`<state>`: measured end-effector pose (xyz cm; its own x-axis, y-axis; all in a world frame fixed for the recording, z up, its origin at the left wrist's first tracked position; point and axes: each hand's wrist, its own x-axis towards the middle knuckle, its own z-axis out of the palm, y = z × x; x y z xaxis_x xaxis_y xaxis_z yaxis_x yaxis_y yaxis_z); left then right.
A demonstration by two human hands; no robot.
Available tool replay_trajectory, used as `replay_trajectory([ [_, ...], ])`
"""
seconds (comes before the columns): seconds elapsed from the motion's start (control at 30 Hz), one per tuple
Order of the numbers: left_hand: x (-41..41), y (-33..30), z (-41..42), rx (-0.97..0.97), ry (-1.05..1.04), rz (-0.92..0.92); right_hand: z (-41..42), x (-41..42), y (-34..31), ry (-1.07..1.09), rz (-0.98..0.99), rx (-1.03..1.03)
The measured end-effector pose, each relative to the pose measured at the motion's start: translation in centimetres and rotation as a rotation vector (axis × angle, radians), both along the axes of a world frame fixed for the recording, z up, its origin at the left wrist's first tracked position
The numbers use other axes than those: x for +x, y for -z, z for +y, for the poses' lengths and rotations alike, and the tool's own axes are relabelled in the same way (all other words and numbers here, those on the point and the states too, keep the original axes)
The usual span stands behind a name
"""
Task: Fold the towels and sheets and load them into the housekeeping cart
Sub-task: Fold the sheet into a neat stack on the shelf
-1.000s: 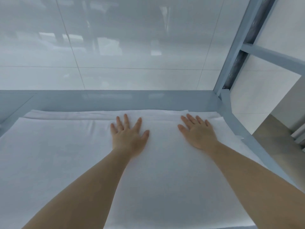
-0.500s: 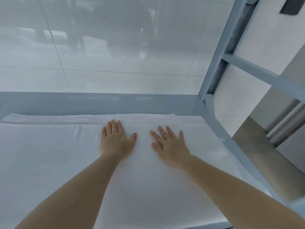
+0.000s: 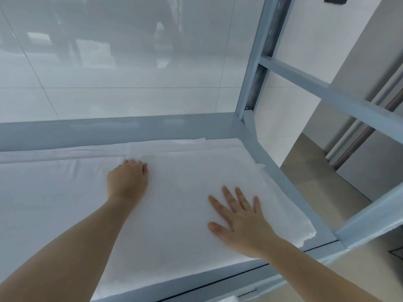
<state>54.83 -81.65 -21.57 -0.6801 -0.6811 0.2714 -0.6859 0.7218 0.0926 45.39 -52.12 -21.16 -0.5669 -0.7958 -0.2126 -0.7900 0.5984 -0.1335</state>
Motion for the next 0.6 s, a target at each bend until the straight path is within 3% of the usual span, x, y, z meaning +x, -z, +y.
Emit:
replay_trajectory([
  [0.17,-0.1,-0.2,1.3,0.135,-0.033,-0.053,-0.1,1.5,0.0,0.019,0.036,0.049],
  [0.33,1.9,0.6,8.3,0.262,-0.052,-0.212,-0.5,1.9,0.3,0.049,0.044,0.054],
  [0.5,4.3,0.7,14.3,0.282,-0.008,-0.304,1.5,0.5,-0.4,-0.033,0.048,0.029],
  [0.6,6.6,0.6,14.6,0.276,-0.009,-0.315,5.7,-1.8,-0.1,0.062,0.071,-0.007],
])
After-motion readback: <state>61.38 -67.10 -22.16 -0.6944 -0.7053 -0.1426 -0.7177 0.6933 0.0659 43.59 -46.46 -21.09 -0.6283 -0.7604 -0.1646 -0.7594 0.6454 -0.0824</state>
